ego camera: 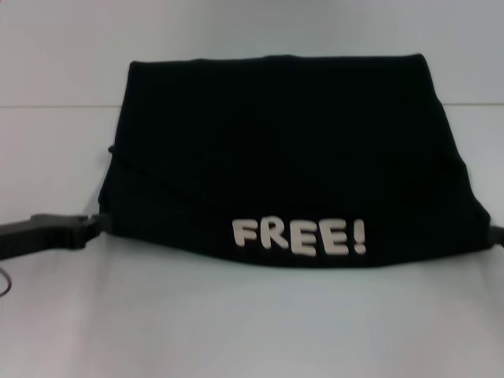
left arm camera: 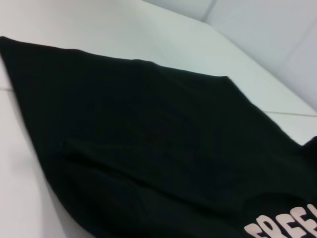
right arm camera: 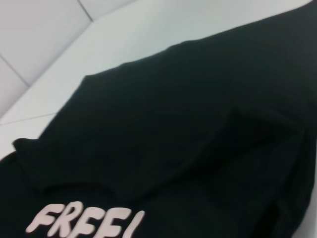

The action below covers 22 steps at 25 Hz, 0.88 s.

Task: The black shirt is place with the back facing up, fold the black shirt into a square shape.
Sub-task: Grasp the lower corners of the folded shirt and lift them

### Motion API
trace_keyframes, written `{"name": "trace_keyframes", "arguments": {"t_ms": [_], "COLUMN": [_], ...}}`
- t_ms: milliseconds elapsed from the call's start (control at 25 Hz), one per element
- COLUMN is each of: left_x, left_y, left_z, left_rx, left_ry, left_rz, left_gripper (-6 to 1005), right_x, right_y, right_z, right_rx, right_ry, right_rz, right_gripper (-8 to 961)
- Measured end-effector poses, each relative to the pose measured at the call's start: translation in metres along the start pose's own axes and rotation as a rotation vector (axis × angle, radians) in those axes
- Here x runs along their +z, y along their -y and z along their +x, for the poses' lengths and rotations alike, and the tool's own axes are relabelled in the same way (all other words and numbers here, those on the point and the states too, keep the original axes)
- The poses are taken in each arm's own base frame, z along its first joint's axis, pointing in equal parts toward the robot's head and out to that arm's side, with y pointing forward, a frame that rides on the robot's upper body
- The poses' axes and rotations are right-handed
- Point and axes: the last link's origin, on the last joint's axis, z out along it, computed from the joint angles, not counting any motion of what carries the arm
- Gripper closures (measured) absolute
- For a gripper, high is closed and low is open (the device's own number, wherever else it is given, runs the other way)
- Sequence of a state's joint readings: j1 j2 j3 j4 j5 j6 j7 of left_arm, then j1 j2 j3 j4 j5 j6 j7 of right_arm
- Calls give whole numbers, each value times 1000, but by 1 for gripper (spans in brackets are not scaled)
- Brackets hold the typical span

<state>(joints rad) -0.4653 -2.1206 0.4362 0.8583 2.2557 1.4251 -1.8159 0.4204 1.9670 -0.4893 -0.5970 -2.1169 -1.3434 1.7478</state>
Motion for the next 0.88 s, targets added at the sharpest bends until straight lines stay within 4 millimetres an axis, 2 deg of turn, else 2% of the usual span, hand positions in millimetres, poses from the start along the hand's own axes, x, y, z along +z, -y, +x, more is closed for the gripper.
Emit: {"name": "trace_keyframes", "arguments": {"t_ms": [200, 520, 720, 880], "left_x": [-23, -44, -54, -60], "left_y": [-10, -29, -41, -49], "left_z": [-15, -39, -52, -60], "left_rx": [-20, -33, -49, -63], "left_ry": [19, 78, 149, 208], "left_rz": [-100, -255, -345, -407], "left_gripper": [1000, 1000, 1000, 999], "right_x": [-35, -92, -112, -121], "right_y": [-5, -12, -16, -16], "right_z": [26, 72, 90, 98], "right_rx": [-25, -31, -16, -2], "right_ry": [18, 79, 97, 98], "right_rz": [-74, -126, -123, -113], "right_gripper": [953, 953, 953, 953]}}
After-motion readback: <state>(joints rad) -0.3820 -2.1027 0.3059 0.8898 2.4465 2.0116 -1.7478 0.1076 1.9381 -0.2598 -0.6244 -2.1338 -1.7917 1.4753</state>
